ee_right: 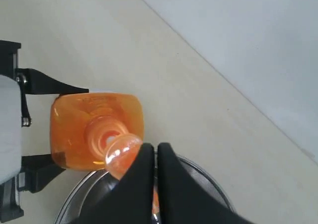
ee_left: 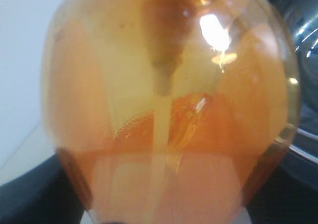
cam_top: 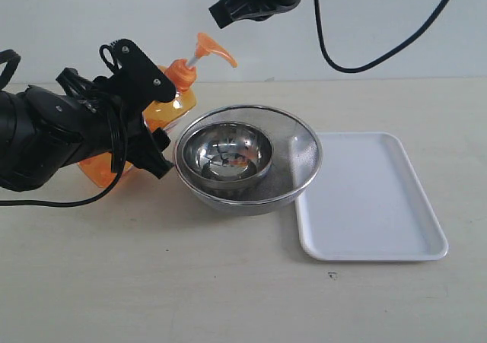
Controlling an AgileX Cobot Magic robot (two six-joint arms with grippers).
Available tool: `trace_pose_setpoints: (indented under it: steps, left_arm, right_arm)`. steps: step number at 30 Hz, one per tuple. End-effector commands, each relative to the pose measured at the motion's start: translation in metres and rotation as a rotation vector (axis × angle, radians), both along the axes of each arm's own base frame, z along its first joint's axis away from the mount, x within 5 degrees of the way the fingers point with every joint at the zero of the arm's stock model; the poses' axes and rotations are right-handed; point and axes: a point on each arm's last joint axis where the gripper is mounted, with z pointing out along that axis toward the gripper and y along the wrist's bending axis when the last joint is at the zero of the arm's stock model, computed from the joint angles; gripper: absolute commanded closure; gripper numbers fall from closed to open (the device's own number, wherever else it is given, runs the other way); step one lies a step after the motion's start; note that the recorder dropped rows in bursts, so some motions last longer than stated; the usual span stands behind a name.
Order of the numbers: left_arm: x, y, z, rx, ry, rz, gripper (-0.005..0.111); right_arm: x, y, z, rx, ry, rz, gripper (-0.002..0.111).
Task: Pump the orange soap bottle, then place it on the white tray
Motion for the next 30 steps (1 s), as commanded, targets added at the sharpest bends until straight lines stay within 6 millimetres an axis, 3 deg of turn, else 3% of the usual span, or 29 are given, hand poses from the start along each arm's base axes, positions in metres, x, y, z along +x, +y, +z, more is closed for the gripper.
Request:
trace_pose_setpoints:
  steps: [1,6,11,30]
  left_arm:
    - [-0.002,-0.005,0.001,-0.038,0.018,-0.011,0.102]
    - [-0.002,-0.005,0.001,-0.038,0.018,-0.011,0.102]
    - [-0.003,-0.006,0.001,-0.040,0.021,-0.014,0.102]
    - [-0.003,-0.006,0.000,-0.044,0.029,-0.021,0.102]
  right_arm:
    - [0.002,0.005,-0.011,0.003,0.053,0.016,0.108]
    - [0.007,0.010,-0.025,0.015,0.106,0.018,0.108]
    - [0.001,0.029,-0.036,-0.009,0.109,0.073,0.108]
    - [-0.002,0.033,-0.035,-0.005,0.106,0.082,0.108]
